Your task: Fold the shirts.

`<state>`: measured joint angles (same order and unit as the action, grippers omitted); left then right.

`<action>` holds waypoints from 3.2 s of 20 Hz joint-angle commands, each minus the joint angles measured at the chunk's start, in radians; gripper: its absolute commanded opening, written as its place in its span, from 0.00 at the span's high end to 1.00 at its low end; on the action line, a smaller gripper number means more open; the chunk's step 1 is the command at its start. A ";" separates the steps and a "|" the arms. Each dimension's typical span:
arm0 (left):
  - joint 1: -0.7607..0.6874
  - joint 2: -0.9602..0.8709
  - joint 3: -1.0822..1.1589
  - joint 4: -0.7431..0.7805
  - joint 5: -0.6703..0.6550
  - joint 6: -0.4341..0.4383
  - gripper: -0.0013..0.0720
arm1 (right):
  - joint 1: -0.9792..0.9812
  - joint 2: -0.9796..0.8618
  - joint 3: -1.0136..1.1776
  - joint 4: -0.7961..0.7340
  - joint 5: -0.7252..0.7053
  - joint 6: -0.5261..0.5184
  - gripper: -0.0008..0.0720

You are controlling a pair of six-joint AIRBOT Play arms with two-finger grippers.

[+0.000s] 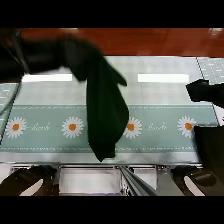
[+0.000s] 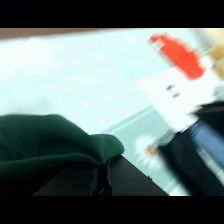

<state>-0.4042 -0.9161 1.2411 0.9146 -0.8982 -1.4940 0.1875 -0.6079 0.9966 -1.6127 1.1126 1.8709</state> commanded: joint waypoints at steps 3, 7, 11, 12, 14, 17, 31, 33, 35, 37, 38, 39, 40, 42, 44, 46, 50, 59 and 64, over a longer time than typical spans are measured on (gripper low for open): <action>0.146 0.048 -0.394 0.117 -0.263 -0.024 0.95 | 0.001 0.000 -0.058 0.045 -0.007 0.014 0.13; 0.146 0.029 -0.648 0.103 -0.213 -0.070 0.80 | 0.001 -0.011 -0.265 0.060 -0.141 0.137 0.13; 0.194 -0.030 -0.592 0.250 -0.301 -0.059 0.02 | -0.031 -0.184 -0.280 0.220 -0.196 0.085 0.13; 0.229 -0.024 -0.531 0.304 -0.335 -0.058 0.02 | -0.095 -0.238 -0.201 0.254 -0.159 0.042 0.13; 0.331 0.025 -0.404 0.400 -0.367 -0.037 0.03 | -0.269 -0.307 -0.048 0.264 -0.058 -0.069 0.13; 0.554 0.156 -0.408 0.412 -0.341 -0.116 0.03 | -0.569 -0.299 -0.030 0.164 0.092 -0.099 0.13; 0.644 0.238 -1.070 -0.163 -0.252 0.044 0.03 | -0.237 -0.200 -0.527 0.706 -0.057 -0.344 0.13; 0.639 0.209 -1.070 -0.166 -0.206 0.056 0.03 | -0.177 -0.200 -0.527 0.706 -0.078 -0.316 0.13; 0.624 0.172 -1.070 -0.212 -0.158 0.126 0.03 | -0.126 -0.205 -0.527 0.706 -0.081 -0.303 0.13; 0.593 0.132 -1.070 -0.316 -0.116 0.242 0.07 | -0.069 -0.231 -0.527 0.706 -0.073 -0.288 0.13; 0.571 0.112 -1.069 -0.348 -0.080 0.256 0.28 | -0.037 -0.248 -0.527 0.708 -0.072 -0.277 0.13; 0.551 0.093 -1.068 -0.369 -0.045 0.264 0.72 | 0.005 -0.270 -0.527 0.720 -0.073 -0.274 0.13; 0.532 0.079 -1.068 -0.405 -0.019 0.320 0.95 | 0.047 -0.294 -0.527 0.743 -0.084 -0.273 0.13; 0.524 0.074 -1.068 -0.459 -0.013 0.376 0.95 | 0.139 -0.344 -0.527 0.808 -0.109 -0.274 0.13; 0.524 0.075 -1.068 -0.470 -0.013 0.381 0.95 | 0.232 -0.395 -0.526 0.863 -0.162 -0.279 0.13; 0.524 0.075 -1.068 -0.470 -0.019 0.384 0.95 | 0.278 -0.443 -0.526 0.912 -0.235 -0.282 0.13; 0.524 0.075 -1.068 -0.471 -0.026 0.383 0.95 | 0.285 -0.546 -0.526 1.140 -0.275 -0.451 0.13; 0.522 0.075 -1.027 -0.505 -0.114 0.462 0.95 | 0.285 -0.759 -0.328 1.171 -0.287 -0.509 0.56; 0.523 0.075 -0.663 -0.505 -0.152 0.425 0.95 | 0.181 -0.739 0.014 0.909 -0.115 -0.473 0.96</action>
<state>0.1184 -0.8410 0.3923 0.4160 -1.0233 -1.0538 0.4305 -1.3510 0.8185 -0.5369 0.8909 1.3525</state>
